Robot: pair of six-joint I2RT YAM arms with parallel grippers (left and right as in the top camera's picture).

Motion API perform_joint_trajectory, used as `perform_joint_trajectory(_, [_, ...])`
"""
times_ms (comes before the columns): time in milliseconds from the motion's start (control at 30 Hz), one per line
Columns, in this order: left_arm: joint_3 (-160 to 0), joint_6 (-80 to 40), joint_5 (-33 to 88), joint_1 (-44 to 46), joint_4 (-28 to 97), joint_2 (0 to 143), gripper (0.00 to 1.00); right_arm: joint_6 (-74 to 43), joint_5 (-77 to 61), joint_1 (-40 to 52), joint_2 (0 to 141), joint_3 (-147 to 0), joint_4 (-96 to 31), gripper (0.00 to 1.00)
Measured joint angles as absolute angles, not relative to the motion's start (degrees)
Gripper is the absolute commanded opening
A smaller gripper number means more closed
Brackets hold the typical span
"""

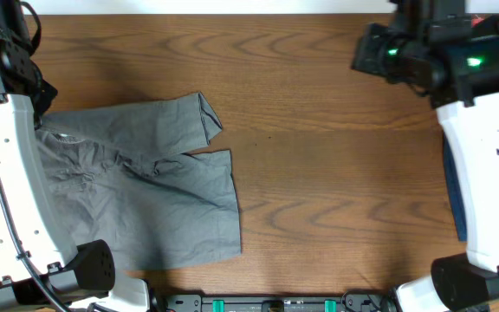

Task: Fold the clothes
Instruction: 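Move the right gripper to the garment's upper edge near the left gripper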

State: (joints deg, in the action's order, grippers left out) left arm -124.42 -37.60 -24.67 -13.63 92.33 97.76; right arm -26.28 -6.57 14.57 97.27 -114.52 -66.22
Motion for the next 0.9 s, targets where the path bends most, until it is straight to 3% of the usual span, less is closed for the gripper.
perform_joint_trajectory(67, [-124.42,-37.41,-24.80,-13.63,92.33,97.78,0.61,-26.28,-6.57,16.53,98.59,-114.52,-66.28,0.10])
perform_joint_trajectory(267, [-124.40,-37.56,-24.77,-13.63,92.33,97.78,0.79,-25.74,-6.66,22.92,104.31,-114.52,-66.74,0.72])
perform_joint_trajectory(367, [-124.40,-37.43,-23.75,-13.63,92.33,97.78,0.84,-25.23,-6.87,25.74,107.42,-114.52,-65.60,0.84])
perform_joint_trajectory(667, [-123.85,-36.77,-19.27,-13.63,92.33,97.78,0.89,-21.39,-13.39,32.99,118.54,-114.52,-56.80,0.84])
perform_joint_trajectory(900, [-118.32,-36.03,-18.55,-13.63,92.33,97.78,0.90,-19.97,-19.57,36.21,127.55,-114.52,-51.42,0.63])
